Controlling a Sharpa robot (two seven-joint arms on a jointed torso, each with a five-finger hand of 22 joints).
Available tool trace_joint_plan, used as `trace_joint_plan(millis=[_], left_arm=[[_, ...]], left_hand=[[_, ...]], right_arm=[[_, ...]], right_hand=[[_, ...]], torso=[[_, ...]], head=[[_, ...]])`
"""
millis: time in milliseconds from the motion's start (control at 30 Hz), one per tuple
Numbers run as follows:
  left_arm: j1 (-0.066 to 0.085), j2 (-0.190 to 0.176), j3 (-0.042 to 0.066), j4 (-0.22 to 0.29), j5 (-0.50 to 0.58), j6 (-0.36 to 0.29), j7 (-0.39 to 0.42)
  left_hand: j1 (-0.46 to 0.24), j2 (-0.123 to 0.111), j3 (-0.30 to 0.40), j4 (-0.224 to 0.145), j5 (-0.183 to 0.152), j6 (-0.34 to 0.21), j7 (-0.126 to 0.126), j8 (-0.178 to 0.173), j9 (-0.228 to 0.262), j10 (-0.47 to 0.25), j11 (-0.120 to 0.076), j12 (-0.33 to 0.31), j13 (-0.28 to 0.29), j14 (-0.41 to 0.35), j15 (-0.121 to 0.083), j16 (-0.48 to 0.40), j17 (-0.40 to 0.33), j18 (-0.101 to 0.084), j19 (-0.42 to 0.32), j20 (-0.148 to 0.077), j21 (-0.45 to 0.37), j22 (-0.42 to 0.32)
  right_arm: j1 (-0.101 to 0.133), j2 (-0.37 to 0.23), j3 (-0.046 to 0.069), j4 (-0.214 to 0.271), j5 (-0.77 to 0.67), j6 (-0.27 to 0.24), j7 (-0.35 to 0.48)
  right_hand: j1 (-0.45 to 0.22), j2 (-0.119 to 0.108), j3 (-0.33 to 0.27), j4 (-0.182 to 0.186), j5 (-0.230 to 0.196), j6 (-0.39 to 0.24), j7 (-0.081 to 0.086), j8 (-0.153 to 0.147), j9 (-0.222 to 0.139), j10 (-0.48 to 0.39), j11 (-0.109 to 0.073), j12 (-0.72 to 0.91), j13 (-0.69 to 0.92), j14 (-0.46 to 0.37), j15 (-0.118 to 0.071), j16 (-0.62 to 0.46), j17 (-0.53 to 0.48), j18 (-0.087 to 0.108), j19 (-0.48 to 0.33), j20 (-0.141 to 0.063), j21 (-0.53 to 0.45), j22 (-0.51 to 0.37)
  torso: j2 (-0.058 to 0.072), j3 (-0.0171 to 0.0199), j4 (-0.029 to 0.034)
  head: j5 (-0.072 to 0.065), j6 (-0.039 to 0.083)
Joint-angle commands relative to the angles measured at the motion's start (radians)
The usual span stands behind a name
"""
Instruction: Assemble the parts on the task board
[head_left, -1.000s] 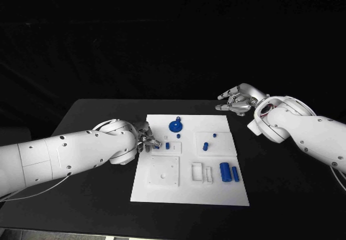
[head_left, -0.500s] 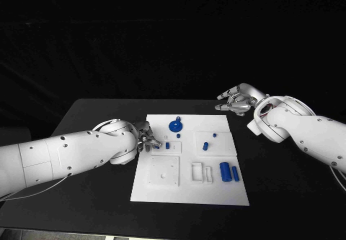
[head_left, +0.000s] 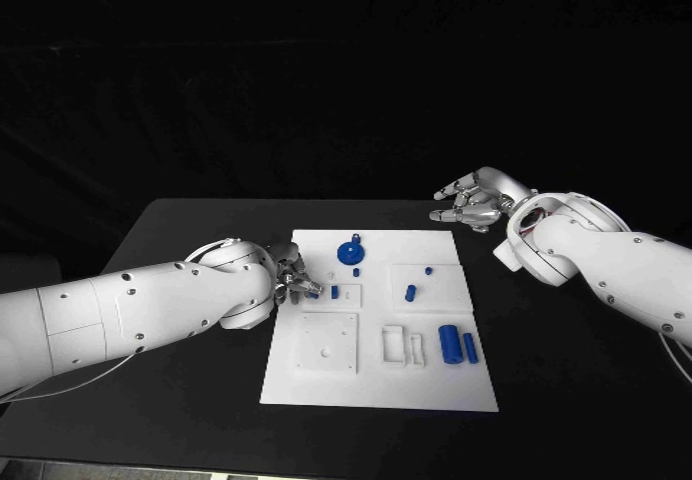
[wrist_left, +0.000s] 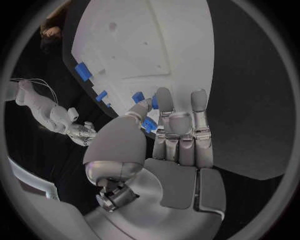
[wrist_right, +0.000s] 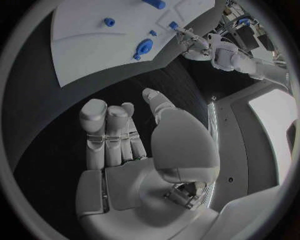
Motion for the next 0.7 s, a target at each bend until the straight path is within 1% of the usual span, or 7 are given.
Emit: trace_joint_plan(millis=[33, 133, 367, 500, 533, 600, 700], left_arm=[[-0.016, 0.001, -0.012, -0.007, 0.006, 0.055, -0.034], [-0.016, 0.002, -0.012, -0.009, 0.006, 0.055, -0.035], [-0.016, 0.004, -0.012, -0.014, 0.006, 0.048, -0.035], [-0.016, 0.006, -0.012, -0.016, 0.006, 0.045, -0.035], [-0.016, 0.006, -0.012, -0.016, 0.006, 0.044, -0.035], [-0.016, 0.007, -0.012, -0.018, 0.006, 0.044, -0.035], [-0.016, 0.008, -0.012, -0.019, 0.006, 0.043, -0.035]], left_hand=[[-0.001, -0.008, 0.017, -0.011, -0.005, 0.063, -0.058, 0.001, -0.006, 0.031, -0.023, 0.002, 0.001, 0.003, -0.016, 0.003, -0.001, 0.001, 0.001, 0.0, -0.006, 0.019], [-0.003, -0.015, 0.011, -0.003, -0.007, 0.063, -0.059, 0.001, -0.007, 0.031, -0.023, 0.001, 0.001, 0.002, -0.016, 0.002, -0.002, 0.001, 0.002, 0.0, -0.007, 0.019], [-0.002, -0.033, -0.006, 0.037, -0.019, 0.064, -0.061, 0.0, -0.008, 0.031, -0.023, 0.0, -0.001, 0.003, -0.017, 0.001, -0.004, 0.001, 0.004, -0.001, -0.011, 0.019], [-0.015, -0.041, -0.016, 0.051, -0.032, 0.066, -0.062, -0.001, -0.009, 0.031, -0.024, -0.001, -0.001, 0.003, -0.017, 0.0, -0.004, 0.001, 0.005, -0.001, -0.012, 0.018], [-0.017, -0.043, -0.019, 0.056, -0.042, 0.067, -0.063, -0.001, -0.009, 0.031, -0.024, -0.001, -0.001, 0.003, -0.017, 0.0, -0.005, 0.001, 0.005, -0.001, -0.013, 0.018], [-0.017, -0.041, -0.024, 0.062, -0.082, 0.067, -0.063, -0.001, -0.01, 0.031, -0.024, -0.001, -0.001, 0.003, -0.017, -0.001, -0.005, 0.001, 0.006, -0.001, -0.013, 0.018], [-0.019, -0.046, -0.031, 0.068, -0.091, 0.069, -0.063, -0.001, -0.011, 0.031, -0.024, -0.001, -0.001, 0.003, -0.017, -0.001, -0.006, 0.001, 0.006, -0.001, -0.014, 0.018]], right_arm=[[-0.001, 0.0, 0.001, 0.001, 0.0, 0.01, 0.008], [-0.001, 0.001, 0.001, 0.0, 0.0, 0.01, 0.009], [-0.001, 0.002, 0.001, -0.001, 0.001, 0.01, 0.009], [-0.001, 0.002, 0.001, -0.001, 0.001, 0.009, 0.009], [-0.001, 0.002, 0.001, -0.001, 0.001, 0.009, 0.009], [-0.001, 0.001, 0.001, -0.001, 0.001, 0.009, 0.009], [-0.001, 0.001, 0.001, -0.001, 0.001, 0.009, 0.009]], right_hand=[[-0.011, 0.002, 0.0, 0.005, 0.005, -0.004, 0.001, -0.001, 0.001, -0.001, -0.004, 0.001, 0.001, 0.005, -0.005, -0.005, 0.001, 0.013, 0.04, -0.004, -0.007, 0.099], [-0.011, 0.002, 0.0, 0.005, 0.005, -0.004, 0.001, -0.001, 0.001, -0.001, -0.004, 0.001, 0.001, 0.005, -0.005, -0.005, 0.001, 0.013, 0.04, -0.004, -0.007, 0.099], [-0.011, 0.002, 0.0, 0.005, 0.005, -0.004, 0.001, -0.001, 0.001, -0.001, -0.004, 0.001, 0.001, 0.005, -0.005, -0.005, 0.001, 0.013, 0.04, -0.004, -0.007, 0.099], [-0.013, 0.002, 0.0, 0.007, 0.007, -0.006, 0.001, -0.001, 0.001, -0.001, -0.004, 0.001, 0.001, 0.005, -0.005, -0.006, 0.0, 0.013, 0.04, -0.004, -0.008, 0.099], [-0.013, 0.002, 0.0, 0.007, 0.007, -0.006, 0.001, -0.001, 0.001, -0.001, -0.004, 0.001, 0.001, 0.005, -0.005, -0.006, 0.0, 0.013, 0.04, -0.004, -0.008, 0.099], [-0.013, 0.002, 0.0, 0.007, 0.007, -0.006, 0.001, -0.001, 0.001, -0.001, -0.004, 0.001, 0.001, 0.005, -0.005, -0.006, 0.0, 0.013, 0.04, -0.004, -0.008, 0.099], [-0.013, 0.002, 0.0, 0.007, 0.007, -0.006, 0.001, -0.001, 0.001, -0.001, -0.004, 0.001, 0.001, 0.005, -0.005, -0.006, 0.0, 0.013, 0.04, -0.004, -0.008, 0.099]], torso=[[0.0, -0.0005, 0.0012], [0.0, -0.0007, 0.0017], [0.0, -0.0015, 0.0011], [0.0, -0.0017, 0.0006], [0.0, -0.0015, 0.0009], [0.0, -0.0015, 0.0009], [0.0, -0.0014, 0.0006]], head=[[-0.001, -0.002], [-0.001, -0.003], [-0.002, -0.003], [-0.002, -0.003], [-0.003, -0.003], [-0.003, -0.003], [-0.003, -0.004]])
